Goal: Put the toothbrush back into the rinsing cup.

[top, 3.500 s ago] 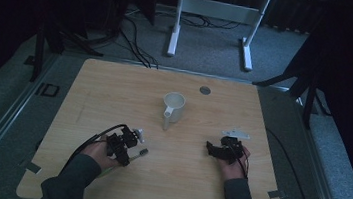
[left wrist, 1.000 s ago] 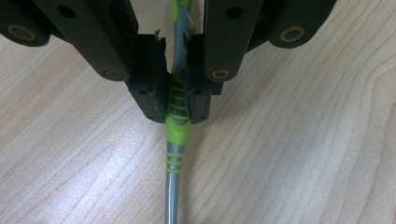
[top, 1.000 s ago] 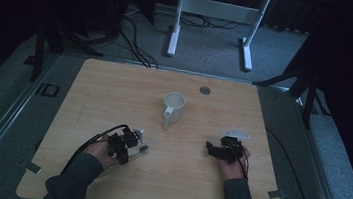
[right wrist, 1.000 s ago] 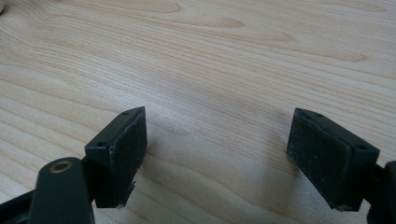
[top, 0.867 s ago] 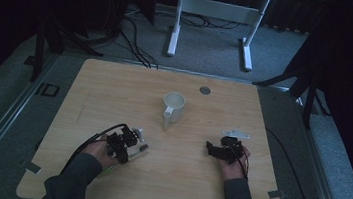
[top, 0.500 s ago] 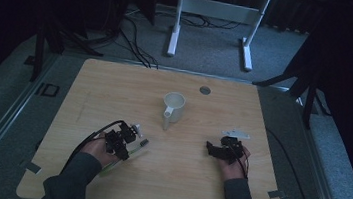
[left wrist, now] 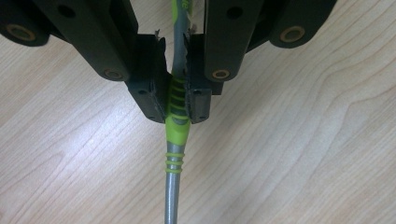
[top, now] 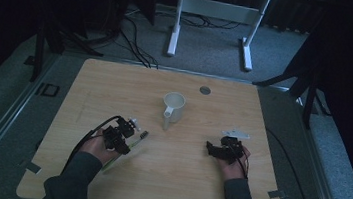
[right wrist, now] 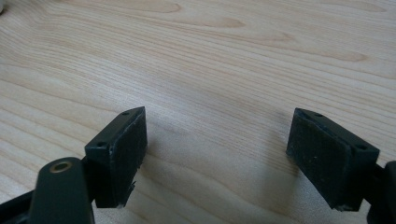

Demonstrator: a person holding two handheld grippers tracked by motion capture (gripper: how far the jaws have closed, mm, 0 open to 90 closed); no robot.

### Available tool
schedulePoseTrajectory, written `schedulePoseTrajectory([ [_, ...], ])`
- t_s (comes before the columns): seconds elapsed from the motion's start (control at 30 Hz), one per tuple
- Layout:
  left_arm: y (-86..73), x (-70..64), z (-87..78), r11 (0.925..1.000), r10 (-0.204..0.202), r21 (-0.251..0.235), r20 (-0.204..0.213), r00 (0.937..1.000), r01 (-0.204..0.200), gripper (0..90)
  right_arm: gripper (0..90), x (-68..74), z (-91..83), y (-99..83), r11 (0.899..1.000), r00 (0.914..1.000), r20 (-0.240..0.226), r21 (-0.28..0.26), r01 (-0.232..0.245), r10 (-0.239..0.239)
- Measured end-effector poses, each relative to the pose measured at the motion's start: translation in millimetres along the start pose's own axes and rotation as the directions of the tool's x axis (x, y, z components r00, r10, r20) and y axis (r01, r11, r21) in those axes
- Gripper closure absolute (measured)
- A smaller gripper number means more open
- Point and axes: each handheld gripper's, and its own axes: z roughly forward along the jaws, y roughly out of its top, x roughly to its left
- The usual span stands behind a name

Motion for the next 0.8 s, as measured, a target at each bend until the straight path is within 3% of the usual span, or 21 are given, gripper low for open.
schedulePoseTrajectory([
  [0.4, 3.2, -0.6, -7.6, 0.9975, -0.019, -0.069, -0.025, 0.9995, 0.017, 79.1, 19.8, 0.0, 0.0, 0.0, 1.0, 1.0, 0.0, 0.0, 0.0, 0.0],
  [0.8, 6.0, -0.5, -11.4, 0.9868, -0.054, -0.155, -0.044, 0.9976, 0.046, 79.1, 19.8, 0.1, 0.1, 0.1, 1.0, 1.0, 0.0, 0.001, -0.001, 0.001],
])
